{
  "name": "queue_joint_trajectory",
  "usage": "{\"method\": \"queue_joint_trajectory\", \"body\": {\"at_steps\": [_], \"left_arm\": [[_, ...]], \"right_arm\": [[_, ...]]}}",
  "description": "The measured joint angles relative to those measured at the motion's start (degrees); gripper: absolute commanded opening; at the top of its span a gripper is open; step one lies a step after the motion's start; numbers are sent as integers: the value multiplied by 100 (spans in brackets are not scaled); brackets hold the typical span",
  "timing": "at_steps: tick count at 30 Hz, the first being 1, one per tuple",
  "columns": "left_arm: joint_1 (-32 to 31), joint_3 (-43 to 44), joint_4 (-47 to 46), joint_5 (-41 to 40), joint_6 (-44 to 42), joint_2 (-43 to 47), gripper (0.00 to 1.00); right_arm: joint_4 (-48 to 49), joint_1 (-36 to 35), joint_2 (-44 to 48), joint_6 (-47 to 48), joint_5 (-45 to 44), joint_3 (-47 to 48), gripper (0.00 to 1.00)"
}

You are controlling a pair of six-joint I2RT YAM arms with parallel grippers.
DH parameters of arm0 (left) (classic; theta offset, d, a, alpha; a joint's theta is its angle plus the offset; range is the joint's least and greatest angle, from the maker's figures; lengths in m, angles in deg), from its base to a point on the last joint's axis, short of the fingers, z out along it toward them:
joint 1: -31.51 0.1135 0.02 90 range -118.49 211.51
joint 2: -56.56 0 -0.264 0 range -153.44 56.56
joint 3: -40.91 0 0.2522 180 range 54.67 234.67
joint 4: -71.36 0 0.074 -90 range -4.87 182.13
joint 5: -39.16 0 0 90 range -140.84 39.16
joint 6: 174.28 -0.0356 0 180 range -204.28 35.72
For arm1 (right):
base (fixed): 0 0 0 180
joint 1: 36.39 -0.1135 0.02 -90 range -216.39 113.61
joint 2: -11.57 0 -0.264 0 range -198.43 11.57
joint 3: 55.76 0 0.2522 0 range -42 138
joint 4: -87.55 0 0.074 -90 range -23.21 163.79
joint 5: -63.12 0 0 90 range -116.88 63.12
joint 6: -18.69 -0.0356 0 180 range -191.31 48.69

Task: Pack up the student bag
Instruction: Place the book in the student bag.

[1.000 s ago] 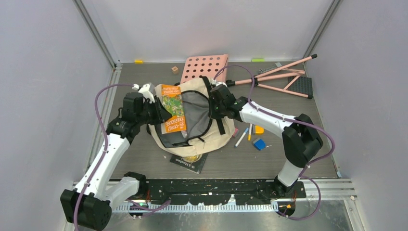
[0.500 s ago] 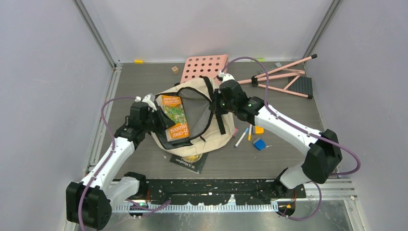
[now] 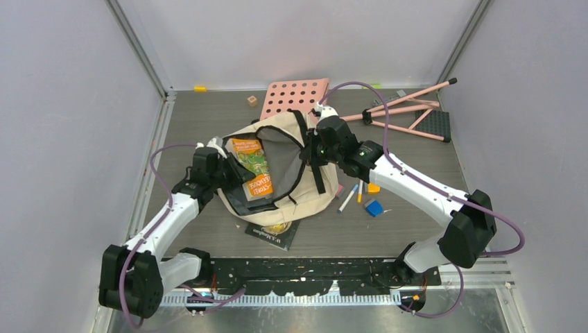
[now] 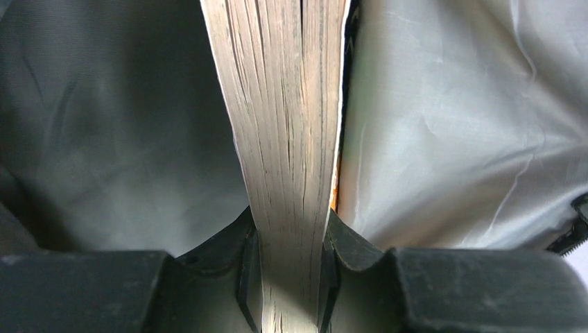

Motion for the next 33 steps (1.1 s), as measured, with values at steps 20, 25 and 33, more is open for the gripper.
{"method": "queue_joint_trajectory", "body": {"at_steps": [20,25,33], "left_arm": [[-649,328,-2398,48,680,-2225,2],[-769,483,-2503,-15,667,-2490,18],[-839,487,-1812,-544,107,-1934,66]], "right_arm": [[179,-190,-553,-66,-105,70,0],[184,-199,-691,-66,-155,70,0],[184,-238,-693,-66,-494,63,9]]}}
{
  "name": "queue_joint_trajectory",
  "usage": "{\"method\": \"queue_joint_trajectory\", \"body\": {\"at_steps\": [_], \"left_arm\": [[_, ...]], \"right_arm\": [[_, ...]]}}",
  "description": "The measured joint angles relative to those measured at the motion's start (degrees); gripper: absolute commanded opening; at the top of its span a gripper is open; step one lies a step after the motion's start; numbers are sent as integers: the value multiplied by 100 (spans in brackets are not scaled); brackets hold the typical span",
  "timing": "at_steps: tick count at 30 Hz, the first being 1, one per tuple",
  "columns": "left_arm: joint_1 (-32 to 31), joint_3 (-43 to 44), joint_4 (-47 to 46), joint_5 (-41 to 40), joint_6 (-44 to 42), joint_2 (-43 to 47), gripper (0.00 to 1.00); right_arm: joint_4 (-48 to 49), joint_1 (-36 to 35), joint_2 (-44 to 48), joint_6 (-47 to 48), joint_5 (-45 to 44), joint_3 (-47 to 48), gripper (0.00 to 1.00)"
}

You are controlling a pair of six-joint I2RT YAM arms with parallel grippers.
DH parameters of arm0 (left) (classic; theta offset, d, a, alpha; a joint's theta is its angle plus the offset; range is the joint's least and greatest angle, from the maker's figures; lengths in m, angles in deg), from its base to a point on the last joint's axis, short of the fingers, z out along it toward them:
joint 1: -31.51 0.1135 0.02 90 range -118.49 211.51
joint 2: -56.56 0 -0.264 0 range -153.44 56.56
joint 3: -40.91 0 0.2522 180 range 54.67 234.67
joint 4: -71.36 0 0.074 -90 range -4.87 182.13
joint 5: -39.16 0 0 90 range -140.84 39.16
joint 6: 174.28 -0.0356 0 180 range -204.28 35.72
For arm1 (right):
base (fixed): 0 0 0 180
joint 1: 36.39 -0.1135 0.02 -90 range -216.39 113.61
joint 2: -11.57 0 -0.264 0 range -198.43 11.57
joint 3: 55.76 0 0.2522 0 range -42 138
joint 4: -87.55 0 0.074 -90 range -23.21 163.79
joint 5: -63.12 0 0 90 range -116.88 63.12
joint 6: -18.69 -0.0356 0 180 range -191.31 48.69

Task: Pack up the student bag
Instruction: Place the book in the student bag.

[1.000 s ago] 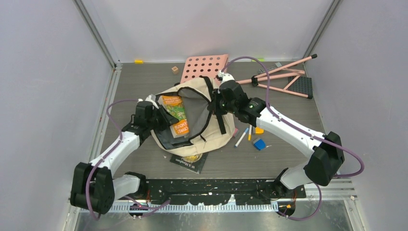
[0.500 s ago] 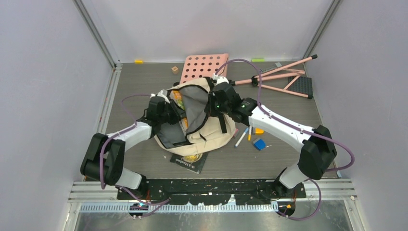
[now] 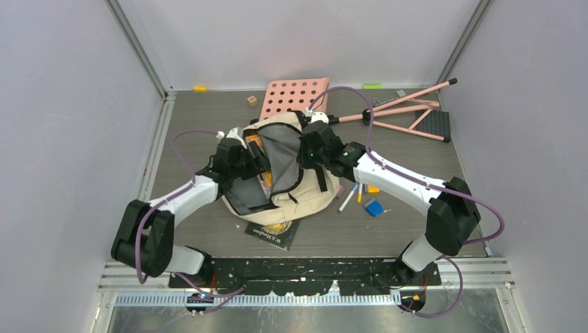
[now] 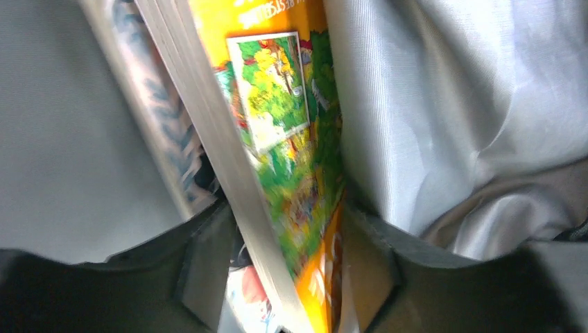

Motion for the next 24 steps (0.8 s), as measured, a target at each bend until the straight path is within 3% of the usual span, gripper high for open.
{"method": "queue_joint_trajectory", "body": {"at_steps": [3,8,10,16,24], "left_arm": [[11,0,597,-308,-358,457,80],[4,33,1469,-481,-1001,1565,88],[-13,76,1766,-470,-1209,1871,88],[-192,103,2938,-101,-1434,2695,83],[-1576,-334,4065,-68,-901,3539,78]], "right_arm": [[-7,-4,0,-15,-195,-9,31],[-66,-4,0,-13,-459,-15,68],[-109,-4,7,-17,-516,-22,73],[-382,-4,450,-15,-592,-313,75],[-450,-105,2199,-719,-367,-1641,74]]}}
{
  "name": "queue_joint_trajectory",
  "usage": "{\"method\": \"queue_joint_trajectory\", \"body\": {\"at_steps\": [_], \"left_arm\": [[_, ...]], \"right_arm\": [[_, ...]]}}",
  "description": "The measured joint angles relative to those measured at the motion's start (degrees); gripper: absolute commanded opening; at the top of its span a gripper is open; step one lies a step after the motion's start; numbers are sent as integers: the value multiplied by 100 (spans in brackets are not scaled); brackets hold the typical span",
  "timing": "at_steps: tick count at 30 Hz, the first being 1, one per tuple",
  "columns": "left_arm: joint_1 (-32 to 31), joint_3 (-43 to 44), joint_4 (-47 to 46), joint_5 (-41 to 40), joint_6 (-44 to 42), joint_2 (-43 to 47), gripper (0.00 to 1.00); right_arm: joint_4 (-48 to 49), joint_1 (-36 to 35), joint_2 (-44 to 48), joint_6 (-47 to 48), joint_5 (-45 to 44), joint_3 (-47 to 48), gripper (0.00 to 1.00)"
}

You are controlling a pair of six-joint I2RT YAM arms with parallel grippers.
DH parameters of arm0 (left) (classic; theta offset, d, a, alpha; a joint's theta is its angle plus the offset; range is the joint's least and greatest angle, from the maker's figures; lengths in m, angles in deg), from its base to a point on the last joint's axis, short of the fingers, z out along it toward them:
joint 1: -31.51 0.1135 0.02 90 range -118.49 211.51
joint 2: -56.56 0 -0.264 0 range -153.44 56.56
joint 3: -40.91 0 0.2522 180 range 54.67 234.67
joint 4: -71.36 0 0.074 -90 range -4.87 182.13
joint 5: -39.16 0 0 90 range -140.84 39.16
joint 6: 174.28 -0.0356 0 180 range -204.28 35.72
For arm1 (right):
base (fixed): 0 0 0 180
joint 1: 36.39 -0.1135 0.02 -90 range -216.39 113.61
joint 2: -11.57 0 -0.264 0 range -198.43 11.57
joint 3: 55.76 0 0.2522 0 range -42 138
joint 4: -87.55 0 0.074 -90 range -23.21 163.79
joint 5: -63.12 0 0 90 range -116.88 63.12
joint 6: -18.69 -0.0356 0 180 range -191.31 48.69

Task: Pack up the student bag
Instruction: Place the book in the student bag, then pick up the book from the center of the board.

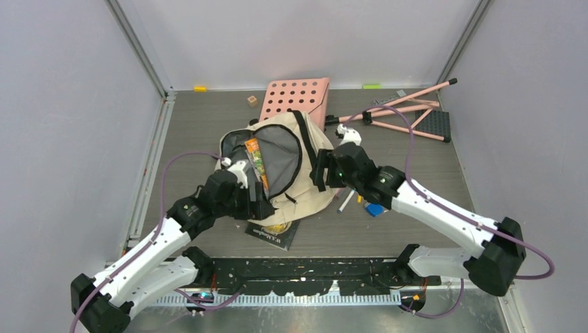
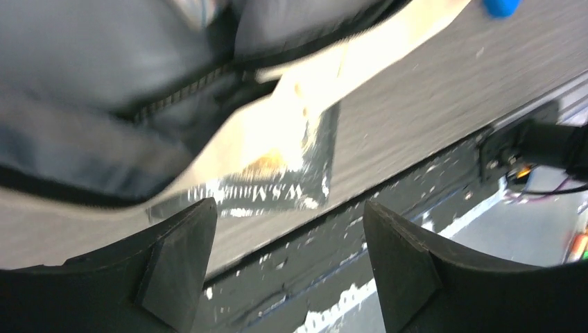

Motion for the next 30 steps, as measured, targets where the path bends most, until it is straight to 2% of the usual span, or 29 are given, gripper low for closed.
{"method": "queue_joint_trajectory", "body": {"at_steps": [7,13,20,27,30], "left_arm": [[-804,-782,809,-481,807,382,78],[-879,-977,1010,-1058,1191,518,80],[-881,-1316,280,-1602,1224,212,80],[-881,-1543,-282,-2004,1322,-160,78],[-881,-1659,-623,-1978,1202,-234,73]], "right_arm": [[221,-852,756,-1029,59,-1423,72],[734,-1508,824,-1779,48,-2339,72],[1578,-2090,326,-2306,-131,-2507,72],[2000,-2260,-114,-2500,-269,-2507,72],[2076,-2269,-203,-2518,-310,-2507,72]]}}
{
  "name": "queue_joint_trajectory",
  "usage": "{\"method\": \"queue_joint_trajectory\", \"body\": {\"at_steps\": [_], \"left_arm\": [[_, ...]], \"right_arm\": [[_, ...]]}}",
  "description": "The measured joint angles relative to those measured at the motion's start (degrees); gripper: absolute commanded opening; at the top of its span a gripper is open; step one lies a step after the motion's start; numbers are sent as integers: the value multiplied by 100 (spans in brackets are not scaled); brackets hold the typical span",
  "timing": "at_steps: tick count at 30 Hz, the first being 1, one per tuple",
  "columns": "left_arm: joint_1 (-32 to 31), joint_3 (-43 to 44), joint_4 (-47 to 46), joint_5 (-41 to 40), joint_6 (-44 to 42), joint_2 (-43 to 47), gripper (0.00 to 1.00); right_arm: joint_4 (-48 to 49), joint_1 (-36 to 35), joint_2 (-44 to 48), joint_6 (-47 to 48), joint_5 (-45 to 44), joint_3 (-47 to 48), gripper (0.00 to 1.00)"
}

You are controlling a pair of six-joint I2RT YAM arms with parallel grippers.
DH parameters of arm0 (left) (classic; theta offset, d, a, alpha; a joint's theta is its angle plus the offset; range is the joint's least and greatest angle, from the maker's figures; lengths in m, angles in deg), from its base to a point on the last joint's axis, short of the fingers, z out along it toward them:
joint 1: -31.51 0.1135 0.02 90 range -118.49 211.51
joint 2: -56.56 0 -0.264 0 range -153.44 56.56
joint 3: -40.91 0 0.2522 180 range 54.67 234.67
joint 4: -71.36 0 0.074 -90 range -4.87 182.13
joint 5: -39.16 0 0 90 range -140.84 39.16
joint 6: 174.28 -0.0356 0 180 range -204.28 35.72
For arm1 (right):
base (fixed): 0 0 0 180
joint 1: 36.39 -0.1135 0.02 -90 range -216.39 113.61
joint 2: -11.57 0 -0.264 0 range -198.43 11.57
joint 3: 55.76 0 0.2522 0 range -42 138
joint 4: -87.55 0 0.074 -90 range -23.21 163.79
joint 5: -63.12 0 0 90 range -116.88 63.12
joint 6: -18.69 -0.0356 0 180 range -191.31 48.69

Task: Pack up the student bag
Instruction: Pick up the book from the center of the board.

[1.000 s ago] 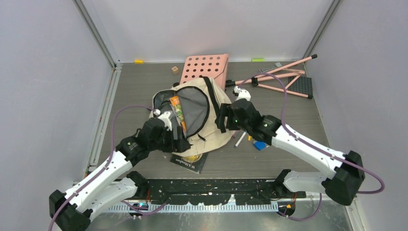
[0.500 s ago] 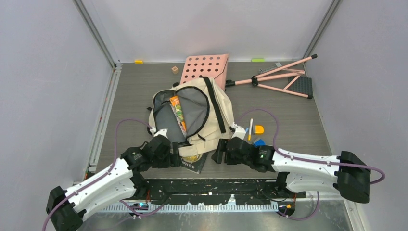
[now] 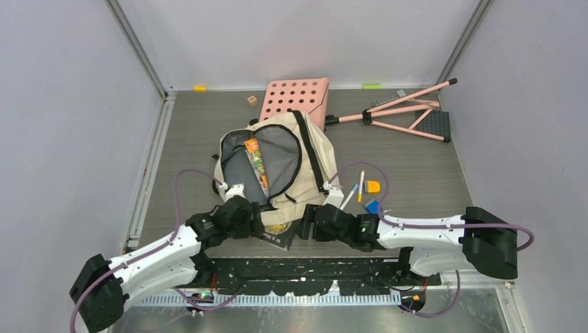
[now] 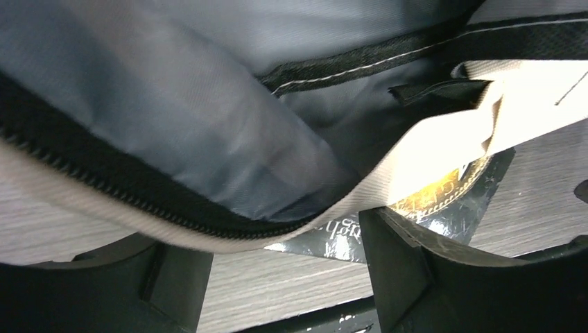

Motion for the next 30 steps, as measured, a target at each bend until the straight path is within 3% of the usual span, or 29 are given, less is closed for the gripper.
{"method": "queue_joint_trajectory", "body": {"at_steps": [6,13,22,30], "left_arm": [[2,-151,-573,293,-334,-57,67],[-20,-457,-1392,1237,-614,15,64],[-669,-560,-2627,2129,-651,-699,64],[-994,-387,-2721,1784,-175,-1034,65]], "right_arm": [[-74,-15,-92,4,-136,0,73],[-271,-17,-190,52,-262,2,79],[-369,-13,-179,190,-273,-136,87],[-577,645,444,688,179,-452,90]]}}
